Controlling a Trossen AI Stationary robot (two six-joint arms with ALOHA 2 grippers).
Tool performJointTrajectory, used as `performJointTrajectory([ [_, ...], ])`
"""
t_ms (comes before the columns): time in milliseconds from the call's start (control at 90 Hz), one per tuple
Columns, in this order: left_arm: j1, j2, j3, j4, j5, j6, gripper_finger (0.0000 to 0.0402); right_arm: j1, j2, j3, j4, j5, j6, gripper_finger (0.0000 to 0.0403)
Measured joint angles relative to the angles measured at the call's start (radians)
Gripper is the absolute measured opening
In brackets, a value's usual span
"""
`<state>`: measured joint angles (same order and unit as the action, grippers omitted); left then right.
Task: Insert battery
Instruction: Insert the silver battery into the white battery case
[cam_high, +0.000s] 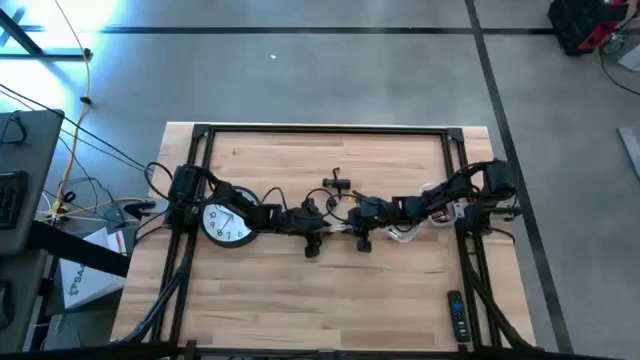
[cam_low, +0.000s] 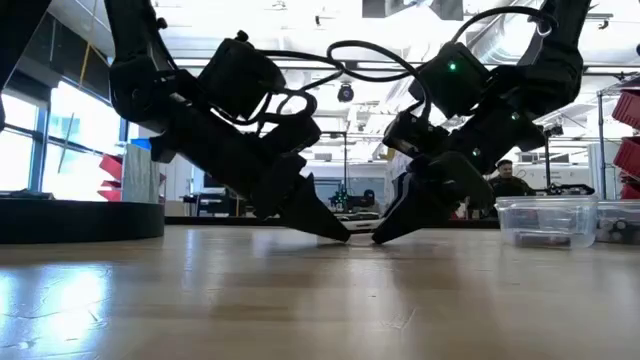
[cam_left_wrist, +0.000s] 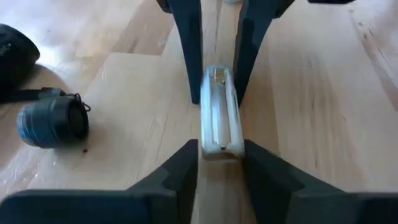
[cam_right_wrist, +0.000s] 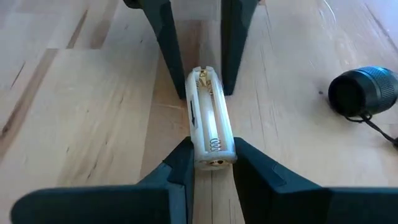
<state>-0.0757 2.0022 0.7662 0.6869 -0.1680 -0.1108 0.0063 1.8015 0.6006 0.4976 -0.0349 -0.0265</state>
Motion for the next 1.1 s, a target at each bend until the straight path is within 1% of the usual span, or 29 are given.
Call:
performJointTrajectory([
  [111,-0.001,0.000,0.000,0.014,0.000,0.006,0.0142,0.000,0.000,0.000,0.000,0.000,0.000,0.0059],
  [233,-0.004,0.000,0.000,0.016,0.000,0.008,0.0145,0.000,0.000,0.000,0.000,0.001,0.000,0.0059],
  [344,-0.005,0.013,0.003,0.038,0.001,0.009,0.0138,0.000,0.000,0.000,0.000,0.001,0.000,0.0059],
  [522,-0.002,0.068,0.007,0.103,-0.001,0.028,0.0119,0.000,0.000,0.000,0.000,0.002,0.008,0.0059],
  [867,-0.006,0.076,0.003,0.101,0.001,0.034,0.0099,0.000,0.000,0.000,-0.004,0.005,0.011,0.0059],
  [956,-0.021,0.083,-0.020,0.157,-0.027,0.018,0.0099,0.000,0.000,0.000,-0.005,0.005,0.019,0.0059],
  [1100,-0.045,0.138,-0.070,0.352,-0.085,0.026,0.0099,0.000,0.000,0.000,-0.008,0.005,0.019,0.0059],
])
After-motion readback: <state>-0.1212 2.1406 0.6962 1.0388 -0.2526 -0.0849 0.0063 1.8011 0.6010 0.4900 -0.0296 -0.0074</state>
